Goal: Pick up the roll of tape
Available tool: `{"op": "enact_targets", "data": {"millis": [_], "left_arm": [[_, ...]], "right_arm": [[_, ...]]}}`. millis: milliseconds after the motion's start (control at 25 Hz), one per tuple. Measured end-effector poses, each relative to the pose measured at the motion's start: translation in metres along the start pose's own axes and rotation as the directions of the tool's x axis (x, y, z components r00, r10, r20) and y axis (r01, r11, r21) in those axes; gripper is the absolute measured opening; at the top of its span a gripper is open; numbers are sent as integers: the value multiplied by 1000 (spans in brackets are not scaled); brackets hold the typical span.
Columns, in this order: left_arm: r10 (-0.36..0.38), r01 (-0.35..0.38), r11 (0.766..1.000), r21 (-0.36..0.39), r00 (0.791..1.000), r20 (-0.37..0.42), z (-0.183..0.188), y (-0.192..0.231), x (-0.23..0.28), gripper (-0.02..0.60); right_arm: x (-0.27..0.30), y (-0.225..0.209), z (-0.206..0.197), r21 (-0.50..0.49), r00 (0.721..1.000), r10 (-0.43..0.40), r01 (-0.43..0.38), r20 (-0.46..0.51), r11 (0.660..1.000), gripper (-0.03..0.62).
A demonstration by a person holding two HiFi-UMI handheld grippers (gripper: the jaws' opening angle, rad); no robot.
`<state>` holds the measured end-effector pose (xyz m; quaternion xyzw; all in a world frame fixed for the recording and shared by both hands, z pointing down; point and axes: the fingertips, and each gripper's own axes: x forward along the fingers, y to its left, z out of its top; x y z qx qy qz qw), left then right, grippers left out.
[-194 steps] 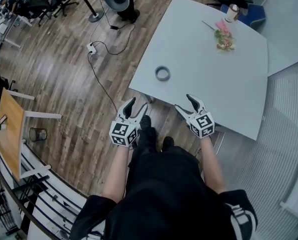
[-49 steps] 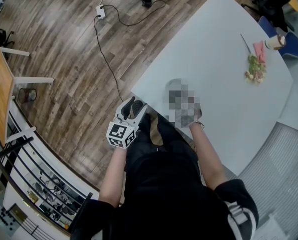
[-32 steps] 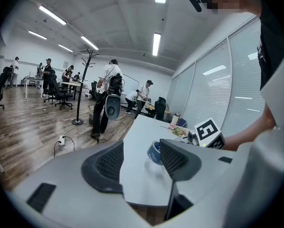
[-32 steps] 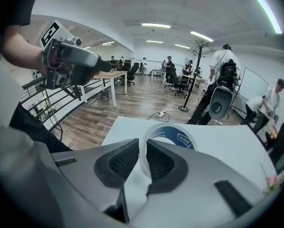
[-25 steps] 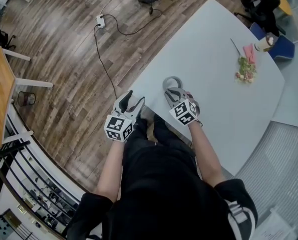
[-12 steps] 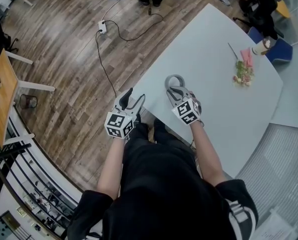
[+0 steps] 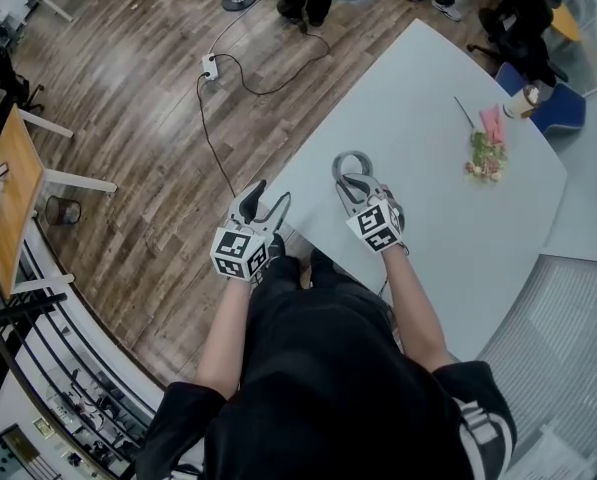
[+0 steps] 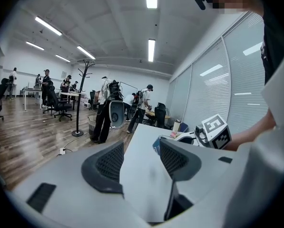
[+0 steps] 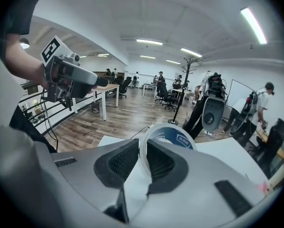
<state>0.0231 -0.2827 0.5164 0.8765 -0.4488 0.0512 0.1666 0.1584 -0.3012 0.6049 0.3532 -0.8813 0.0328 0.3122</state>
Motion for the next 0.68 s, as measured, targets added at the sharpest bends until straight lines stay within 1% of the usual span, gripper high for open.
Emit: {"op": "enact_targets", "data": {"millis": [280, 680], "left_arm": [[-11, 11, 1000, 21, 1000, -9, 6, -9, 3, 237], [-22, 22, 999, 41, 1000, 0, 13, -16, 12, 237]], "right_arm": [[-5, -8, 1, 7, 1000, -11, 11, 5, 1000, 63], [-9, -19, -5, 9, 1000, -28, 27, 10, 1000, 66]]}}
